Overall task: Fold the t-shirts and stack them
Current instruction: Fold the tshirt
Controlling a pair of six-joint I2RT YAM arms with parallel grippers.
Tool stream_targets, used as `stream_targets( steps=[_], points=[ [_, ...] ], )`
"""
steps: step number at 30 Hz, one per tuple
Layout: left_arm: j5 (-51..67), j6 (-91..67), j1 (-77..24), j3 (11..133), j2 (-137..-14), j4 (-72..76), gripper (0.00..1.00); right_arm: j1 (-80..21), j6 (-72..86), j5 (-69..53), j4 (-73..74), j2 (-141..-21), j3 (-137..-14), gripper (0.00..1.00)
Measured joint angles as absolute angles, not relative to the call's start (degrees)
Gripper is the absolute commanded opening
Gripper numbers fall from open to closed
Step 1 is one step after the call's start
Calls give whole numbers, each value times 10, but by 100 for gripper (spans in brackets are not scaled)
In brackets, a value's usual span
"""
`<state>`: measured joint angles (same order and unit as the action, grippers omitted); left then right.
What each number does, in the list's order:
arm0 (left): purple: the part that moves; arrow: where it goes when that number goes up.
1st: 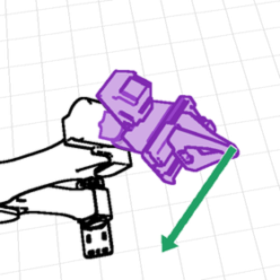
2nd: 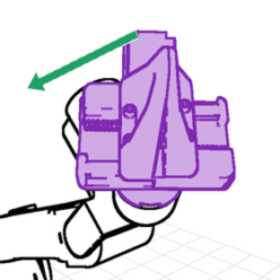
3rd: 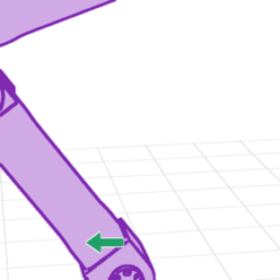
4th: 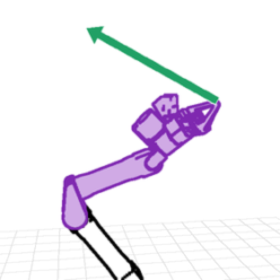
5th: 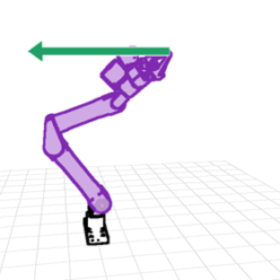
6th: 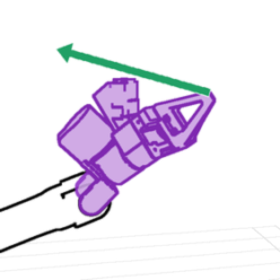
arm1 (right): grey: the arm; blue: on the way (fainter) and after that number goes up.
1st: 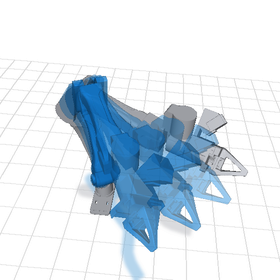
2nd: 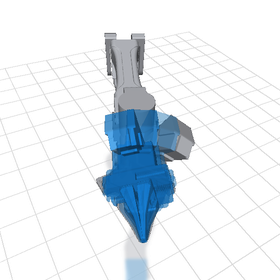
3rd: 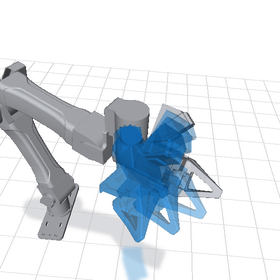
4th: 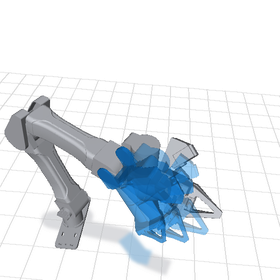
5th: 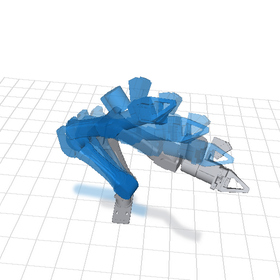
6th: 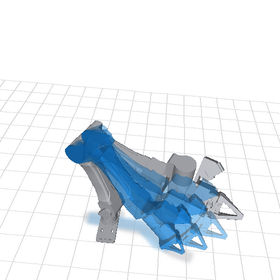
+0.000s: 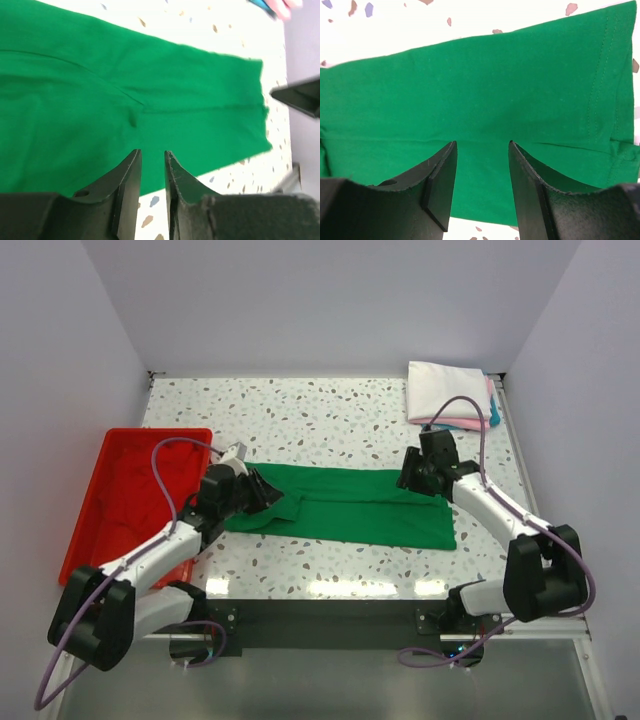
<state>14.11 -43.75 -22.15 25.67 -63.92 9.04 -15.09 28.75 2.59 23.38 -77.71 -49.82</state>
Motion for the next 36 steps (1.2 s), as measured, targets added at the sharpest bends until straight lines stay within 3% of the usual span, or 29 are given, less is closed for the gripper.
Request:
stream_targets(
  steps=[10, 20, 27, 32, 36],
  points=[
    [-65, -520, -218, 342, -782, -19, 18, -173, 277, 75, 237, -865, -536, 49],
    [-143, -538, -194, 532, -1002, -49, 23, -178, 307, 95, 200, -908, -493, 48],
    [-156, -475, -187, 724, -1145, -71, 46, -232, 416, 57, 81, -756, -317, 48],
    [-103, -388, -185, 904, -1268, -67, 65, -413, 544, 66, 81, -644, -243, 49],
    [8, -331, -184, 1055, -1371, -52, 77, -551, 609, 82, 65, -680, -282, 50]
  ],
)
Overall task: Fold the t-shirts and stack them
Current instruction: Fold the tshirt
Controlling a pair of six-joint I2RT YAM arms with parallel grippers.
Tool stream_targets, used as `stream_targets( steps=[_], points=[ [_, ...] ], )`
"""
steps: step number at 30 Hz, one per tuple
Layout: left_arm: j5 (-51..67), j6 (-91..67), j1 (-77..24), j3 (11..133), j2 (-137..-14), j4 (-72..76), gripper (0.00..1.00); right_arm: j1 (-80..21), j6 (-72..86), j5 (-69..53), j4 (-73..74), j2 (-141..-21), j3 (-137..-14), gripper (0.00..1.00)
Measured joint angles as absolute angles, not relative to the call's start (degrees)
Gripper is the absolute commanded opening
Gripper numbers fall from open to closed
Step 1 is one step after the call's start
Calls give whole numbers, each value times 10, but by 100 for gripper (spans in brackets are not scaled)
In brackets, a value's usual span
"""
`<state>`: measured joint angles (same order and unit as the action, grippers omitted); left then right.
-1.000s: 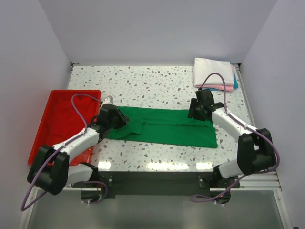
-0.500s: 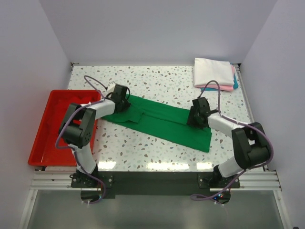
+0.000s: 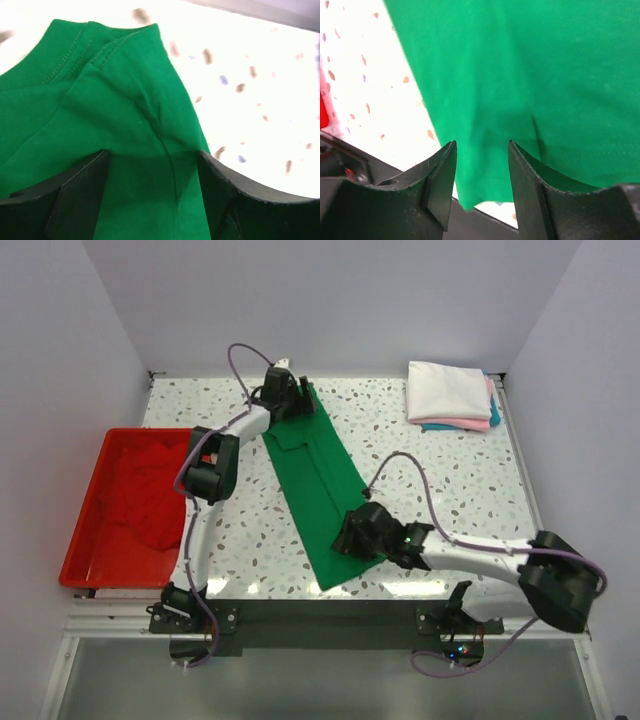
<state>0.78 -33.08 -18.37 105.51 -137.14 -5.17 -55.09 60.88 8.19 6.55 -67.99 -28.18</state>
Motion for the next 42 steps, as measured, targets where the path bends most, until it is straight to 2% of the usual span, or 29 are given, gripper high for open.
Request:
stream_targets(
  steps=[2, 6, 11, 17, 19, 23, 27, 31, 35, 42],
  points=[
    [69, -316, -183, 1126, -1419, -42, 84, -566, 615, 83, 64, -748, -338, 50],
    [180, -303, -181, 1231, -1490, -30, 90, -569, 588, 79, 68, -855, -459, 55],
    [229, -311, -174, 1222, -1486, -11, 92, -556, 516, 85, 119, -863, -566, 58],
    [192, -331, -156, 1063, -1354, 22, 91, -456, 448, 89, 198, -810, -575, 58],
    [157, -341, -155, 1006, -1287, 30, 85, -429, 430, 106, 223, -795, -569, 59],
    [76, -382, -176, 891, -1143, 41, 63, -420, 401, 129, 269, -762, -550, 59],
    [-9, -432, -242, 717, -994, 46, 53, -420, 387, 143, 296, -736, -521, 58],
    [-80, -481, -345, 551, -888, 23, 53, -420, 386, 145, 315, -712, -474, 58],
    [-139, -526, -429, 413, -790, -36, 60, -420, 392, 144, 344, -690, -445, 58],
    [-173, -571, -510, 310, -643, -125, 61, -420, 422, 133, 368, -622, -400, 56]
  ],
)
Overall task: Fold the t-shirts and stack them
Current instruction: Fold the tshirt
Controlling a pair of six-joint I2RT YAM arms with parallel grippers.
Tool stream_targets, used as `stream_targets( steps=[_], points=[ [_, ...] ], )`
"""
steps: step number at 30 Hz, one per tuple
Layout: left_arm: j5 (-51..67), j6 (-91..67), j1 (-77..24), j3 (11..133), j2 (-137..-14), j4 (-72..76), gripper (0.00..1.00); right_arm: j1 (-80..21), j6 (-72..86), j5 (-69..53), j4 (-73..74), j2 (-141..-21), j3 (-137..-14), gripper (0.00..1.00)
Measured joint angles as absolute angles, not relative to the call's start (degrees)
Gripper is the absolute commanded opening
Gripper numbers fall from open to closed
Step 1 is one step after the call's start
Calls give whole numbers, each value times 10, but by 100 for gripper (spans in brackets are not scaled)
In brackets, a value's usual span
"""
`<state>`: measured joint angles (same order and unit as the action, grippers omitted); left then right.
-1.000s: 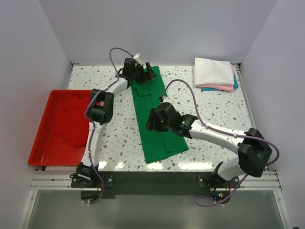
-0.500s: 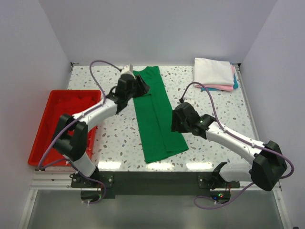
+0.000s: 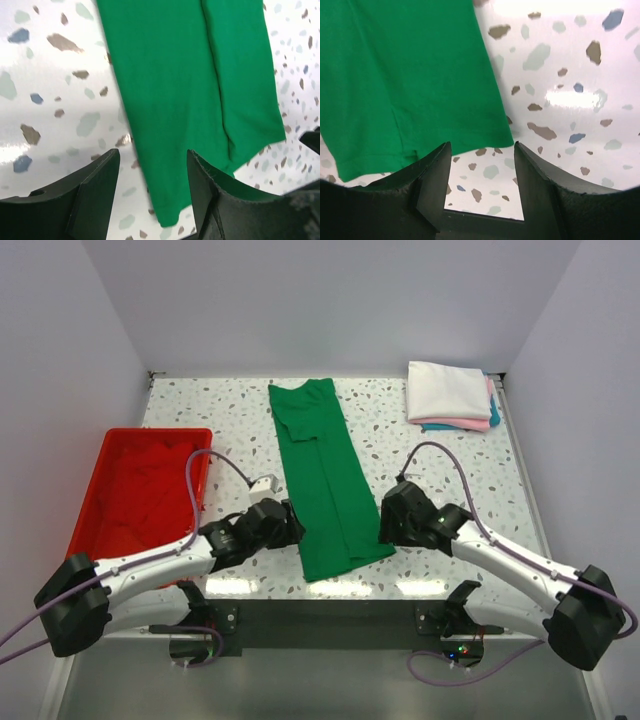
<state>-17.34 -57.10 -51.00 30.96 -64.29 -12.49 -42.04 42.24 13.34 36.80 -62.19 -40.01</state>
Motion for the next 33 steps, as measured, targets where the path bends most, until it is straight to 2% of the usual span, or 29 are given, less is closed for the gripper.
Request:
stream_targets(
  steps=[6, 19, 33],
  points=[
    [-165, -596, -569, 282, -601, -147, 57, -420, 440, 102, 354, -612, -325, 55],
    [-173, -699, -685, 225, -645, -101, 55, -420, 446, 94, 288, -628, -288, 53],
    [-194, -776, -728, 224, -687, -57, 35, -420, 446, 117, 295, -562, -296, 53]
  ],
)
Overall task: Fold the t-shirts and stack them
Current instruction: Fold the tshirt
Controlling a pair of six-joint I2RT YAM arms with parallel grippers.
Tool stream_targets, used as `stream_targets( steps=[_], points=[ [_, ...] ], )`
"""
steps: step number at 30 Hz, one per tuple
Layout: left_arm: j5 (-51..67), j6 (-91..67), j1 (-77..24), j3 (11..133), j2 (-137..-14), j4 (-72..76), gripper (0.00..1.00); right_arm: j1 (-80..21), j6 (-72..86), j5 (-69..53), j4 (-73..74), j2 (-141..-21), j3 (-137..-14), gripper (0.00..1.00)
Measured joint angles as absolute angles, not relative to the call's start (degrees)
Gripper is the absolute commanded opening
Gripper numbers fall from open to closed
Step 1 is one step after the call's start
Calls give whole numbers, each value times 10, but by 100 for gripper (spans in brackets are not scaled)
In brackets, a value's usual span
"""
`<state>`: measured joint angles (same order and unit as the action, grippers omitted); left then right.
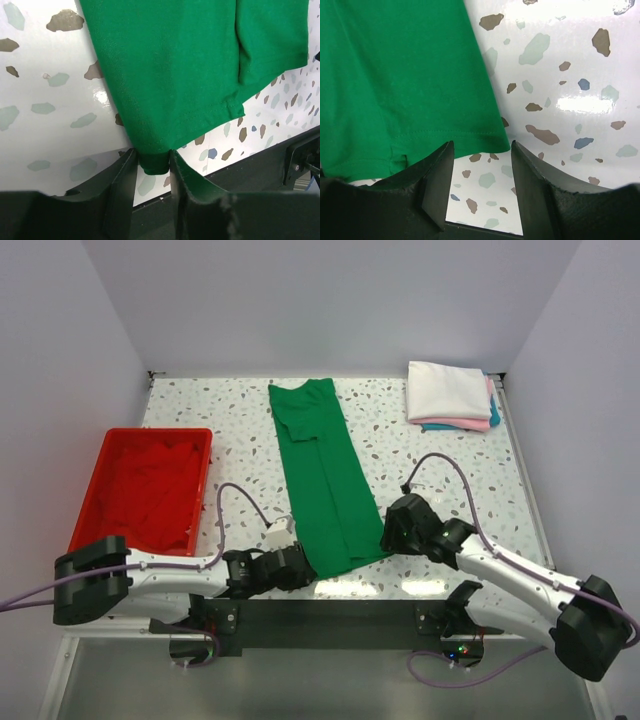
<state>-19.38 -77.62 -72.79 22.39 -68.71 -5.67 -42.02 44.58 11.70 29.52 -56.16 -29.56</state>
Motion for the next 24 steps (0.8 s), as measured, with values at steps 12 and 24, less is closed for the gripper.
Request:
stream_targets(
  steps=[12, 24],
  points=[
    [-195, -785, -729, 223, -700, -52, 3, -420, 440, 115, 281, -651, -302, 22],
    [-195, -770, -730, 214, -619, -159, 0, -514, 461, 77, 283, -602, -301, 0]
  ],
)
